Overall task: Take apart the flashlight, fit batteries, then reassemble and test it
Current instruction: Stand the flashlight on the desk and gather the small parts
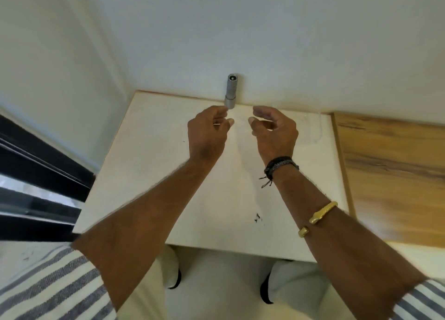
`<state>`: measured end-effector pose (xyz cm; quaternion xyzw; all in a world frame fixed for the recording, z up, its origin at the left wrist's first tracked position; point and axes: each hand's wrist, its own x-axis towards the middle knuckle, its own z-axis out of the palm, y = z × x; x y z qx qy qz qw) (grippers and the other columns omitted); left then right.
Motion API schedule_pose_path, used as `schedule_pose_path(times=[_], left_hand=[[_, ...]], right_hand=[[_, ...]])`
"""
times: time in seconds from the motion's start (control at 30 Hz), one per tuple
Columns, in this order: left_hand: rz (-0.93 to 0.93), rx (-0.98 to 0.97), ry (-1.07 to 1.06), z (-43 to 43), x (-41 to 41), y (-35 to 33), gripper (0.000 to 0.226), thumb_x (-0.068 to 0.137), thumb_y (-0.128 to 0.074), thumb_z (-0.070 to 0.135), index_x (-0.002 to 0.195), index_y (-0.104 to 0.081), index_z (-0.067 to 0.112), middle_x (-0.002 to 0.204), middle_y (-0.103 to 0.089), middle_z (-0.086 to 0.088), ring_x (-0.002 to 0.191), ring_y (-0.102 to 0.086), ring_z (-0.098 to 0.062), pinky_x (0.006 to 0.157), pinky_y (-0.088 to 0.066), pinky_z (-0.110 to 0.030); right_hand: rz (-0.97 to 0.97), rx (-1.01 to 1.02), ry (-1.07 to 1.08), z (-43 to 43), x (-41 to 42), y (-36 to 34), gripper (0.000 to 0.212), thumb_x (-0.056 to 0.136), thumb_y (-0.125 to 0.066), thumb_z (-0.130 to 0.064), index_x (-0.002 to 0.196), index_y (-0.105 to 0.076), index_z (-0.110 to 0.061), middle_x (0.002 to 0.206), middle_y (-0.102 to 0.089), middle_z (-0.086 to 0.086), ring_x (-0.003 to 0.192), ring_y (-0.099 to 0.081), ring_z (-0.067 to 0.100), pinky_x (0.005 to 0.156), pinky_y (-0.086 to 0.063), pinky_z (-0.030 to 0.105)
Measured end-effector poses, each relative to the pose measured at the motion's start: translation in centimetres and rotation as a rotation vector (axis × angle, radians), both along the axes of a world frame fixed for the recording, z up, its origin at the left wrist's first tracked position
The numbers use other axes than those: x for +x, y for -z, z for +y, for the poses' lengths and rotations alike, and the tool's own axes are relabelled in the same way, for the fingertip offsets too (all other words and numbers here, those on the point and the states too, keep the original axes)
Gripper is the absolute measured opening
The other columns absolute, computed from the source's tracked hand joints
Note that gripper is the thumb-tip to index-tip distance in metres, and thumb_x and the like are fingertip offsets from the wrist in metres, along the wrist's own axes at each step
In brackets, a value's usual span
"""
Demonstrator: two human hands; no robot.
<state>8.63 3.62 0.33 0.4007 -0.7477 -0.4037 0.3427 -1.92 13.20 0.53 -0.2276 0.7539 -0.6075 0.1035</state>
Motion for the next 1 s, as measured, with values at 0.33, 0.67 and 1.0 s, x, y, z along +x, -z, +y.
schedule_pose_path(times=[0.33, 0.67, 1.0], left_hand=[[0.034, 0.050, 0.150, 11.4, 3.2, 0.5, 0.031, 0.089, -0.074, 0.025, 0.118, -0.070, 0.016, 0.109, -0.075, 0.003, 0.090, -0.068, 0.000, 0.080, -0.051, -0.008], [-0.167, 0.012, 0.439, 16.7, -0.2, 2.8, 0.032, 0.092, -0.067, 0.014, 0.124, -0.067, 0.011, 0.122, -0.069, -0.006, 0.107, -0.065, -0.018, 0.094, -0.054, -0.034], [-0.525, -0.362, 0.699, 17.5, -3.9, 3.5, 0.027, 0.101, -0.052, 0.013, 0.119, -0.072, 0.017, 0.121, -0.068, -0.004, 0.109, -0.057, -0.022, 0.093, -0.050, -0.038]], right_hand=[[-0.082, 0.022, 0.047, 12.5, 2.8, -0.1, 0.015, 0.087, -0.077, -0.015, 0.101, -0.079, -0.020, 0.093, -0.078, -0.007, 0.081, -0.074, 0.010, 0.058, -0.063, 0.029], [-0.132, 0.241, 0.239, 20.0, 0.9, 3.0, 0.013, 0.086, -0.079, -0.016, 0.094, -0.077, -0.026, 0.084, -0.073, -0.010, 0.079, -0.073, 0.019, 0.065, -0.064, 0.040], [0.022, 0.518, 0.267, 19.7, -0.4, 4.8, 0.030, 0.088, -0.077, -0.034, 0.109, -0.076, -0.014, 0.100, -0.076, 0.005, 0.089, -0.070, 0.021, 0.081, -0.058, 0.034]])
